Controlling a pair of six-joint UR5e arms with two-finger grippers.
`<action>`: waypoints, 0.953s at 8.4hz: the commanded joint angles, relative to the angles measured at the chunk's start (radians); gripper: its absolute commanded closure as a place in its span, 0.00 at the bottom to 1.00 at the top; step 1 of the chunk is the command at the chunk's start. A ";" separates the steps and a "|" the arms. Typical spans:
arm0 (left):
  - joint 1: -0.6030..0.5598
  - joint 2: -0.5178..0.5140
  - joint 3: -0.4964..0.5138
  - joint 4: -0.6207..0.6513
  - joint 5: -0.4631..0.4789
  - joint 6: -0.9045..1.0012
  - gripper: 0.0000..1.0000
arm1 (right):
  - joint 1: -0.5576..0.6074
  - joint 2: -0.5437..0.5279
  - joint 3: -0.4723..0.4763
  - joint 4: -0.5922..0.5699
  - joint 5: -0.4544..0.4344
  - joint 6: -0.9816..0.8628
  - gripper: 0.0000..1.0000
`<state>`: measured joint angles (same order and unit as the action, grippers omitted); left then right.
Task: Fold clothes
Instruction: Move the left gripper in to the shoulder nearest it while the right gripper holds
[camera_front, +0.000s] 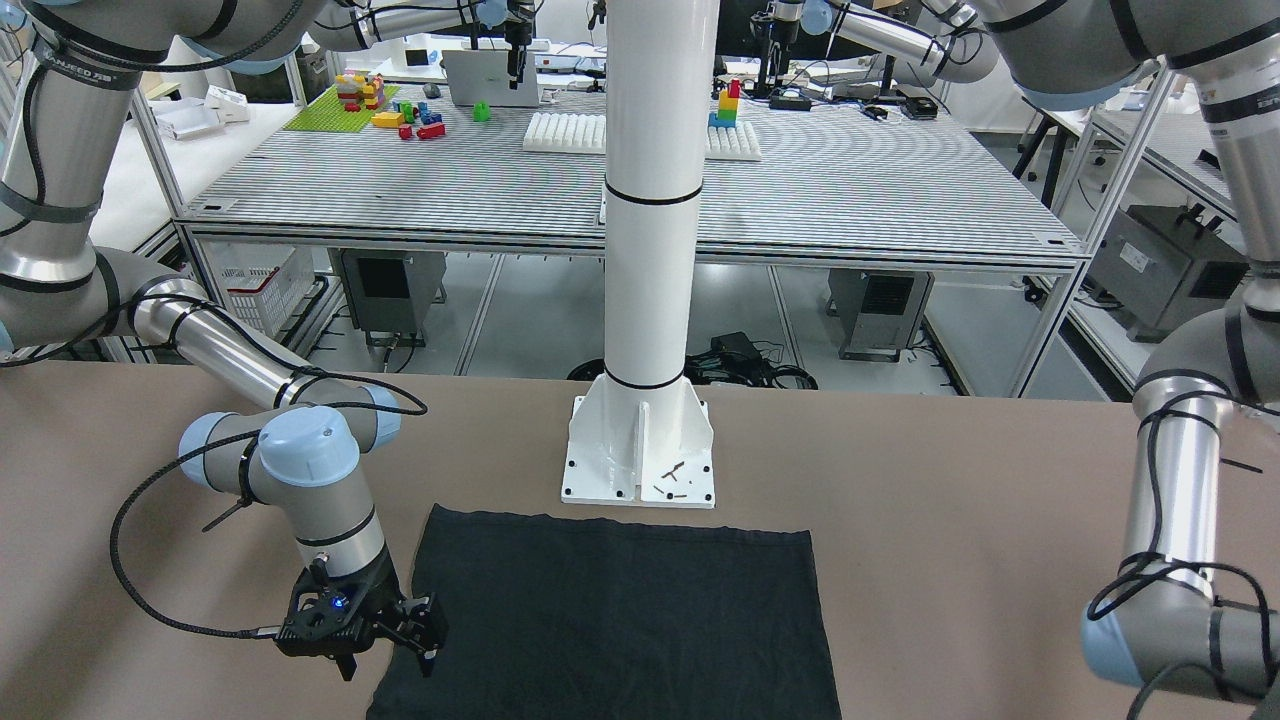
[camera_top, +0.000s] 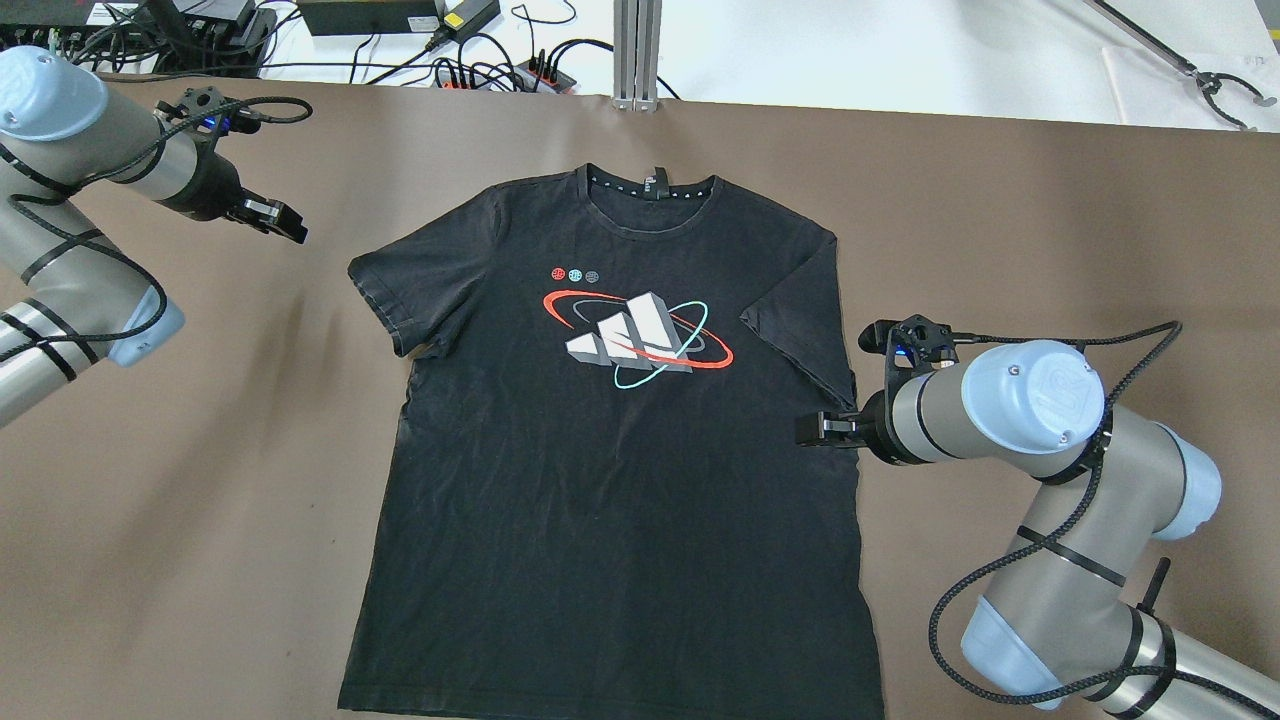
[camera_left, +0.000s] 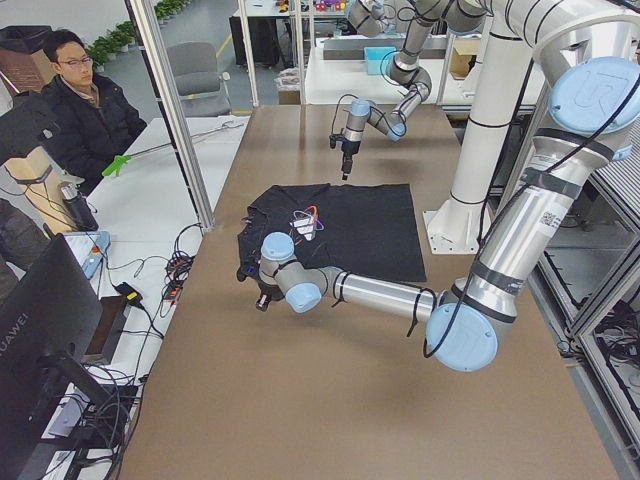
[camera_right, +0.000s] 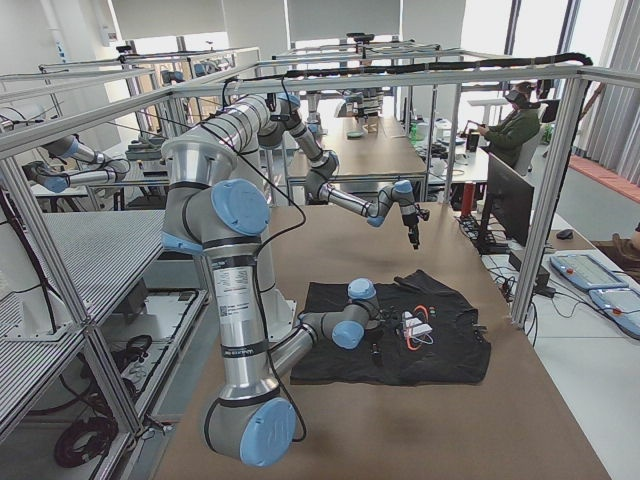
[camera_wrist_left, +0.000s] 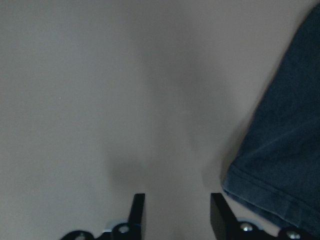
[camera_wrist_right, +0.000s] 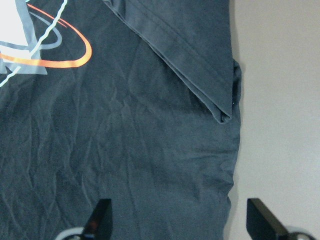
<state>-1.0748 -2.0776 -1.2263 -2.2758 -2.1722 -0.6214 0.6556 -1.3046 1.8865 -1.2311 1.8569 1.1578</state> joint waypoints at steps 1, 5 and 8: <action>0.035 -0.051 0.132 -0.112 0.002 -0.015 0.52 | 0.006 0.013 0.000 0.001 -0.005 0.005 0.06; 0.105 -0.090 0.154 -0.125 0.003 -0.101 0.55 | 0.007 0.013 0.002 0.001 -0.027 0.014 0.06; 0.104 -0.087 0.169 -0.133 0.003 -0.092 0.58 | 0.009 0.010 -0.003 0.001 -0.027 0.014 0.06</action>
<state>-0.9710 -2.1654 -1.0648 -2.4032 -2.1690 -0.7183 0.6633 -1.2922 1.8863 -1.2302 1.8304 1.1715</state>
